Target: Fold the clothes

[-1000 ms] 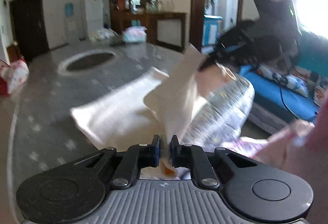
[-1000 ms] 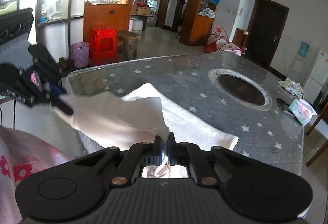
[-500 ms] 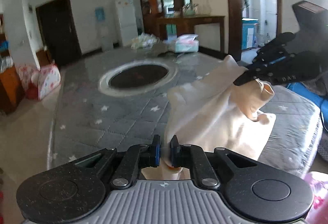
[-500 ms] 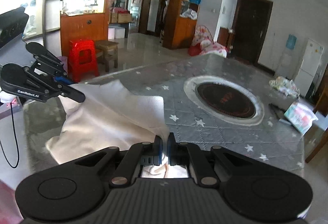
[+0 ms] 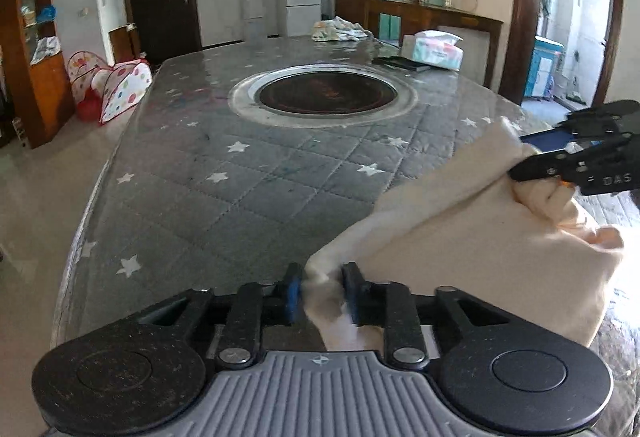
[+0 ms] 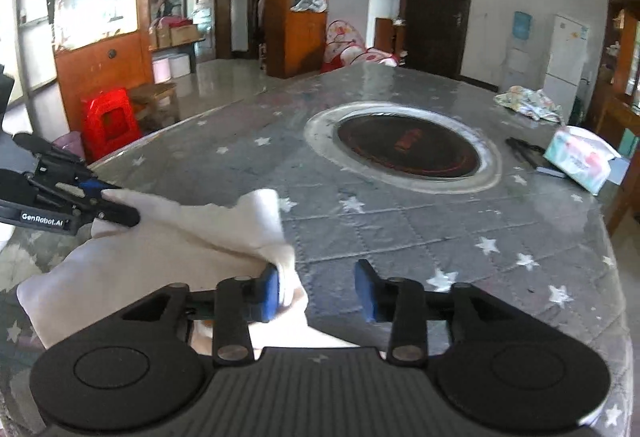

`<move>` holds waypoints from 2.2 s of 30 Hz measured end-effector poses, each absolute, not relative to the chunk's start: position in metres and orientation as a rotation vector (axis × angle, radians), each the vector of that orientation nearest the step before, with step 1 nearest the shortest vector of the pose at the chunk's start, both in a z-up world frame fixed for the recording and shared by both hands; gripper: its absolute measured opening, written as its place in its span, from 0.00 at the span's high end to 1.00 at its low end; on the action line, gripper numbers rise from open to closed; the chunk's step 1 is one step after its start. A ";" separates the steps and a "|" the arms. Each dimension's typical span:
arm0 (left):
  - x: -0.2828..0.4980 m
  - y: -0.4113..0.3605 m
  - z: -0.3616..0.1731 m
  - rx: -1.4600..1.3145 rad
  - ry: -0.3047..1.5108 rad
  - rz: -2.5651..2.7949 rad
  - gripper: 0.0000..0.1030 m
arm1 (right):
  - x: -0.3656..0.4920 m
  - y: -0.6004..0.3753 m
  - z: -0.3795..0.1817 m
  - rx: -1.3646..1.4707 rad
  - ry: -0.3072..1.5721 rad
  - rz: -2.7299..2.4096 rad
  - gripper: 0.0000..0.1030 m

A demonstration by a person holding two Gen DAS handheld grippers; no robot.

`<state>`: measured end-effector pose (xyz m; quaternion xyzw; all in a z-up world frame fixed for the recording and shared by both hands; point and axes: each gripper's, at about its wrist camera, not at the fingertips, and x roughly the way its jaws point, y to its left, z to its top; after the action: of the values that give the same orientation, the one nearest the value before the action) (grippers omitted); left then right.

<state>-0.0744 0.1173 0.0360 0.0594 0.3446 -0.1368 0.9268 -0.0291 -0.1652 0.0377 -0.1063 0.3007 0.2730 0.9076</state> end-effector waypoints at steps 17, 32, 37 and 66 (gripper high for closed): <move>-0.091 0.136 0.034 0.022 0.697 -0.188 0.61 | -0.063 -0.203 0.051 -0.149 0.571 0.506 0.61; -0.096 0.117 0.056 0.044 0.665 -0.188 0.62 | -0.049 -0.194 0.047 -0.145 0.629 0.501 0.69; -0.112 0.063 0.055 0.092 0.654 -0.390 0.62 | -0.034 -0.159 0.049 -0.148 0.665 0.633 0.69; -0.135 0.076 0.040 -0.006 0.646 -0.432 0.59 | -0.047 -0.148 0.047 -0.192 0.689 0.687 0.68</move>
<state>-0.1353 0.0762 0.0398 -0.0030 0.3151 -0.2108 0.9253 -0.0471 -0.1484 0.0473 -0.0921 0.3308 0.3298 0.8794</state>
